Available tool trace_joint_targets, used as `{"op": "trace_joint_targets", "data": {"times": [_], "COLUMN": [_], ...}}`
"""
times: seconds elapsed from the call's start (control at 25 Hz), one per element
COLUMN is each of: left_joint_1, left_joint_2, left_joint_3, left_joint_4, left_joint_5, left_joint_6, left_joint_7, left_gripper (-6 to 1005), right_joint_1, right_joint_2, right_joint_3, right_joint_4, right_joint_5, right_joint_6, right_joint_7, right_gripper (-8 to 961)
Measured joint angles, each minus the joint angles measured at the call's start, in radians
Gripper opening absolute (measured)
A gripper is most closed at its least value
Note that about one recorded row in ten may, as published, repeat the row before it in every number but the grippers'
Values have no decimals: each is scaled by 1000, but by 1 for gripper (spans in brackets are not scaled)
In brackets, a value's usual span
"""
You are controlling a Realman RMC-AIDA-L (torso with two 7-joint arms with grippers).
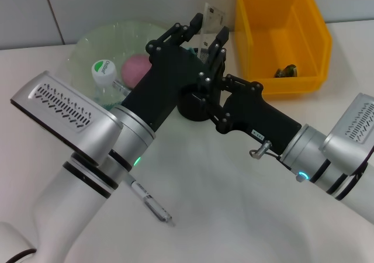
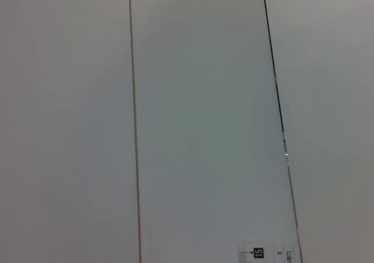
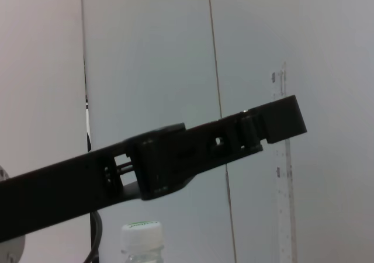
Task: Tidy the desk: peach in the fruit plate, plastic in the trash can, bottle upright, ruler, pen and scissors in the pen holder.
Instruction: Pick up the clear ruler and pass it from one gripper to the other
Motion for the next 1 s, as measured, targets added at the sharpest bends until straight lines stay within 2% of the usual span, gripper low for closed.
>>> {"op": "trace_joint_targets", "data": {"times": [0.52,0.84,1.0], "left_joint_1": [-3,-5,-6], "left_joint_2": [0,0,0], "left_joint_3": [2,1,1], "left_joint_4": [-6,-6,-6], "left_joint_5": [5,5,5], "left_joint_6": [0,0,1], "left_joint_7": [-1,-1,-1], "left_gripper": [397,398,398], "right_joint_1": [6,12,12], "right_joint_2": [0,0,0], "right_joint_3": [13,14,15], "right_joint_4": [-6,-6,-6], "right_joint_5": [1,0,0], "right_joint_6": [17,23,21], "right_joint_7": [0,0,0], "right_gripper": [286,279,205]}}
